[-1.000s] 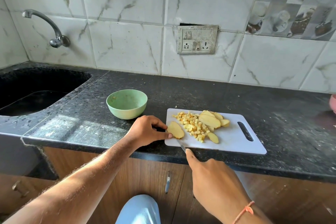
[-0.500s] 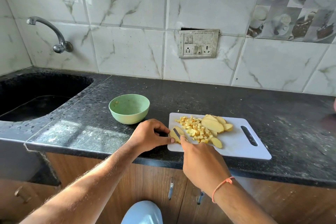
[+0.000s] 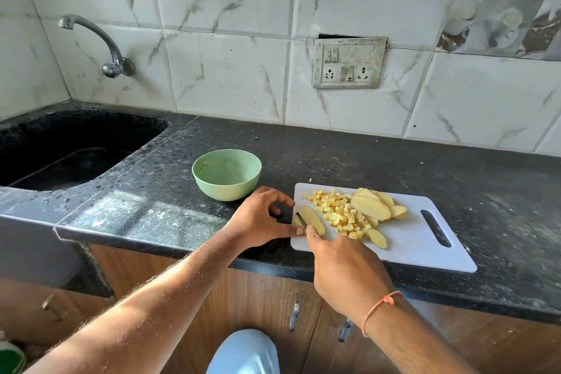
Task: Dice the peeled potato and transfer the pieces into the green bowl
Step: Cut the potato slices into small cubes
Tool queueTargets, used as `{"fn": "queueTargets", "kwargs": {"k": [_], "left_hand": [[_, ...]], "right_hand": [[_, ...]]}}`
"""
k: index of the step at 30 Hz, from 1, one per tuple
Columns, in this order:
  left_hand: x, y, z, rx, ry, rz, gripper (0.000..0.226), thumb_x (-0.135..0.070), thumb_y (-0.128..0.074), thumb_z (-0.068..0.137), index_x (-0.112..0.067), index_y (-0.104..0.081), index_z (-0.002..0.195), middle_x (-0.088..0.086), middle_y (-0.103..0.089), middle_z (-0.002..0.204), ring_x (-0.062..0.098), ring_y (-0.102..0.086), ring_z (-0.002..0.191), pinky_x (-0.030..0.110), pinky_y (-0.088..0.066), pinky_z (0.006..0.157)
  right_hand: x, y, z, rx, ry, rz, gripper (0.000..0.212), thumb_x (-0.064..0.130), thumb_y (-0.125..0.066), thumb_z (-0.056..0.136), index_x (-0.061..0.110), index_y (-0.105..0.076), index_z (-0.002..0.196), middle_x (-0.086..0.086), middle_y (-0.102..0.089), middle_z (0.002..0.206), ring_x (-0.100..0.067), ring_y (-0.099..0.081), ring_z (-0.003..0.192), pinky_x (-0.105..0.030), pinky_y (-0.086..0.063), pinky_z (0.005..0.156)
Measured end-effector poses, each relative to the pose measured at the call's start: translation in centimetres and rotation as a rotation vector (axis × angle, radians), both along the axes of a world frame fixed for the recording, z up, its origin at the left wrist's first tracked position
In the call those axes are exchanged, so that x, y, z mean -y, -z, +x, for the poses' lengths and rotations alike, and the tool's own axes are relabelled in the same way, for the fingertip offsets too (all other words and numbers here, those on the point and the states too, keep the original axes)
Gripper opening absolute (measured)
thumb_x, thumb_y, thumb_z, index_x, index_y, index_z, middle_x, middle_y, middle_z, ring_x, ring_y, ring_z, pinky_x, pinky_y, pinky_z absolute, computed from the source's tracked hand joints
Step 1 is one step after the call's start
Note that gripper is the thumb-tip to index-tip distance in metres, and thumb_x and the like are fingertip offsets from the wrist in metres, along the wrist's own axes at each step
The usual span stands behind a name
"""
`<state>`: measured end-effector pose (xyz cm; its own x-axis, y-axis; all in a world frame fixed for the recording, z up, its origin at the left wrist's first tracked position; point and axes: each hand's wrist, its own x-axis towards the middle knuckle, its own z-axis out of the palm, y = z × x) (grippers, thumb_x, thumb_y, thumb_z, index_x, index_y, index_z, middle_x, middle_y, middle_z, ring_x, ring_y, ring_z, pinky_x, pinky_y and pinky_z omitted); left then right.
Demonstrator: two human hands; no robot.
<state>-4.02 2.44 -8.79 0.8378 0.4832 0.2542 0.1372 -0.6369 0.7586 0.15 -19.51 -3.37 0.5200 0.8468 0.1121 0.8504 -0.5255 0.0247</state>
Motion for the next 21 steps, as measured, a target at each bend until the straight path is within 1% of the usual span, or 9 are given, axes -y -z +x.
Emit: {"fn": "queueTargets", "kwargs": {"k": [3,5,7,9,10,13,16,19,21], "left_hand": [[-0.2,0.1,0.1,-0.007,0.006,-0.005,0.055,-0.050,-0.101,0.059,-0.039,-0.072,0.105,-0.018,-0.060,0.116,0.003,-0.064,0.094,0.016,-0.058,0.078],[-0.2,0.2,0.1,-0.014,0.002,-0.001,0.056,-0.052,-0.100,0.058,-0.041,-0.071,0.105,-0.018,-0.060,0.116,0.001,-0.064,0.095,0.017,-0.058,0.078],[-0.2,0.2,0.1,-0.024,0.002,0.002,0.056,-0.055,-0.099,0.058,-0.041,-0.071,0.105,-0.020,-0.060,0.117,0.001,-0.064,0.096,0.018,-0.058,0.079],[-0.1,0.1,0.1,-0.029,0.010,0.002,0.056,-0.055,-0.099,0.059,-0.041,-0.071,0.106,-0.020,-0.060,0.117,0.001,-0.063,0.097,0.016,-0.057,0.078],[-0.1,0.1,0.1,-0.031,0.016,0.000,0.056,-0.053,-0.099,0.061,-0.041,-0.071,0.107,-0.019,-0.060,0.118,0.002,-0.063,0.098,0.015,-0.056,0.078],[-0.3,0.1,0.3,-0.044,0.038,0.003,0.058,-0.051,-0.098,0.064,-0.040,-0.072,0.114,-0.019,-0.058,0.121,0.004,-0.063,0.101,0.017,-0.056,0.080],[-0.6,-0.1,0.3,-0.092,0.082,0.038,0.064,-0.050,-0.096,0.069,-0.042,-0.068,0.126,-0.023,-0.053,0.128,0.006,-0.061,0.108,0.019,-0.056,0.084],[-1.0,-1.0,0.5,-0.185,0.192,0.088,0.071,-0.048,-0.091,0.078,-0.044,-0.059,0.141,-0.023,-0.045,0.143,0.005,-0.054,0.126,0.023,-0.051,0.101],[-1.1,-2.0,0.9,-0.264,0.299,0.189,0.071,-0.049,-0.084,0.085,-0.047,-0.051,0.148,-0.025,-0.040,0.155,0.005,-0.040,0.141,0.029,-0.037,0.118]], "right_hand": [[1.0,-0.1,-0.1,-0.019,-0.007,-0.014,0.064,0.014,-0.044,0.102,0.025,-0.027,0.162,-0.005,-0.059,0.084,-0.024,-0.056,0.074,-0.035,-0.046,0.059],[1.9,-0.1,-0.2,-0.060,0.003,-0.021,0.065,0.013,-0.044,0.102,0.027,-0.024,0.162,-0.003,-0.056,0.083,-0.021,-0.051,0.071,-0.034,-0.047,0.060],[2.9,-0.2,-0.4,-0.084,0.006,-0.014,0.067,0.014,-0.044,0.102,0.028,-0.020,0.163,-0.002,-0.060,0.085,-0.019,-0.053,0.071,-0.035,-0.053,0.064],[4.0,-0.2,-0.7,-0.098,0.002,-0.020,0.070,0.014,-0.044,0.102,0.028,-0.015,0.164,0.001,-0.058,0.079,-0.016,-0.056,0.068,-0.037,-0.057,0.064],[4.6,-0.2,-0.8,-0.106,-0.002,-0.019,0.069,0.014,-0.043,0.103,0.028,-0.013,0.164,0.002,-0.057,0.076,-0.016,-0.056,0.067,-0.036,-0.056,0.061],[6.2,-0.4,-0.9,-0.128,-0.012,0.018,0.067,0.015,-0.037,0.104,0.031,-0.010,0.164,0.002,-0.054,0.071,-0.016,-0.054,0.062,-0.032,-0.040,0.051],[7.3,-0.4,-0.8,-0.151,0.017,0.050,0.069,0.019,-0.036,0.105,0.034,-0.004,0.164,0.005,-0.051,0.067,-0.013,-0.050,0.058,-0.029,-0.036,0.049],[7.8,-0.1,-0.4,-0.157,0.052,0.091,0.068,0.024,-0.035,0.106,0.035,-0.002,0.164,0.005,-0.057,0.068,-0.013,-0.057,0.060,-0.032,-0.048,0.055],[8.0,0.0,-0.1,-0.168,0.079,0.103,0.066,0.025,-0.035,0.107,0.036,-0.002,0.164,0.004,-0.061,0.072,-0.014,-0.060,0.062,-0.032,-0.051,0.058]]}}
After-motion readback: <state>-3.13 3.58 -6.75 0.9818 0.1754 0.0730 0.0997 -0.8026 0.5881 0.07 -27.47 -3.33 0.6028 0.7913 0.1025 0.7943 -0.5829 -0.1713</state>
